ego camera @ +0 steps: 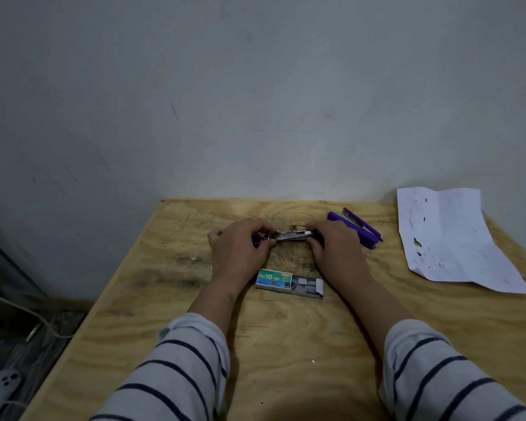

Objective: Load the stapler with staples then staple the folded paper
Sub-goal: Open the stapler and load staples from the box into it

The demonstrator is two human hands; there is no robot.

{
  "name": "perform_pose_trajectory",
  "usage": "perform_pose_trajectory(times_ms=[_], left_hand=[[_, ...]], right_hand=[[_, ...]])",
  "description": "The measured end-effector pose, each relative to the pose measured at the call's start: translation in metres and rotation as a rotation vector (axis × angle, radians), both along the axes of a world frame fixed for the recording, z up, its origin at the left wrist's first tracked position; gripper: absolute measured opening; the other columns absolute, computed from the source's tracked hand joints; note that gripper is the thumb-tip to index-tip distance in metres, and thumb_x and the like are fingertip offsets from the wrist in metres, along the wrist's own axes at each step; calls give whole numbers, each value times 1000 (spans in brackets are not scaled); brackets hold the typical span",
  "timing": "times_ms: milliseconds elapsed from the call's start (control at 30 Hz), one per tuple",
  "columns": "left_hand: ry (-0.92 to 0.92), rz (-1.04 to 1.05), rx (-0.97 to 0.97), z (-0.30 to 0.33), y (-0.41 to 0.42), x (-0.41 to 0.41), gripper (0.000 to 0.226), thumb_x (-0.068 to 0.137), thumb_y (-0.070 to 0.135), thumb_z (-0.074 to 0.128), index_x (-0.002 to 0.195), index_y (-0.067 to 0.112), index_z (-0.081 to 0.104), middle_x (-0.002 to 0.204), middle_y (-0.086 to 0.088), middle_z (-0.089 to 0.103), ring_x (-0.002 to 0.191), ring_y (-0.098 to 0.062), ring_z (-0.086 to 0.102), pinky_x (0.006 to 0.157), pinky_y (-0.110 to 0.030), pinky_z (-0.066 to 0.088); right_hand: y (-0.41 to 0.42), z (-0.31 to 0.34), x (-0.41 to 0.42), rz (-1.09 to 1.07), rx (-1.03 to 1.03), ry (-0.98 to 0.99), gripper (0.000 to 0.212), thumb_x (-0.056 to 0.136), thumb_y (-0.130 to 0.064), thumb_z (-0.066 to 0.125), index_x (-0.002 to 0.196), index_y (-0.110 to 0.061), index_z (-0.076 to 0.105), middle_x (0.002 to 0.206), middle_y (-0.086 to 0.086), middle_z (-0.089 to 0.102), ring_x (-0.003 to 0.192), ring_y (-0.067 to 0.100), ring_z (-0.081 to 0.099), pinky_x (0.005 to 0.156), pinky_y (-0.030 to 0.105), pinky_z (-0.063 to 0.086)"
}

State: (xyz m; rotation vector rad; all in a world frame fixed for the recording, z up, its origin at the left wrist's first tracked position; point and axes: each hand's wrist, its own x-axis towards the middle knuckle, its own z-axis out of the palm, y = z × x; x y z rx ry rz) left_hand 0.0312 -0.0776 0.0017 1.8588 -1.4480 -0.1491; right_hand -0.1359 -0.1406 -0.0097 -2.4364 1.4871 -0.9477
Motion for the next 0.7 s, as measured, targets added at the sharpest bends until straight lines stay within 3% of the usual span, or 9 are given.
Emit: perform_pose_trajectory(times_ms=[200, 333, 433, 567, 700], left_hand=[[6, -42, -36, 0, 0, -1, 11, 81, 44, 69, 91, 40, 67, 85, 26, 57, 89, 1, 49, 88, -31, 22], [66, -61, -110, -2, -1, 0, 9, 79, 39, 72, 88, 38, 71, 75, 29, 58, 82, 0, 54, 95, -33, 27], [54, -85, -133, -3, -1, -1, 6, 78, 36, 74, 83, 34, 72, 76, 26, 61, 83, -3, 60, 92, -33, 30], [29, -144, -139, -7, -4, 2, 7, 78, 33, 74, 85, 32, 73, 80, 23, 64, 84, -6, 63, 91, -46, 45], [-184, -190, -122, -10, -8, 0, 9, 80, 32, 72, 88, 30, 74, 85, 15, 65, 83, -12, 59, 78, -43, 46]], right_hand=[[1, 0, -3, 2, 22, -65, 21, 86, -17, 64, 105, -17, 70, 99, 0, 70, 98, 22, 57, 89, 37, 42], [3, 2, -3, 47, 47, -59, 22, 86, -20, 65, 107, -16, 70, 101, 1, 70, 99, 19, 56, 90, 35, 44], [4, 3, -5, 69, 62, -80, 23, 84, -20, 67, 106, -15, 71, 100, 1, 70, 97, 18, 56, 87, 30, 44], [5, 6, -6, 85, 87, -121, 24, 82, -19, 69, 105, -14, 72, 98, 2, 72, 93, 17, 59, 85, 28, 46], [5, 7, -5, 114, 103, -124, 23, 82, -20, 69, 105, -16, 73, 99, 1, 73, 93, 15, 59, 83, 26, 45]])
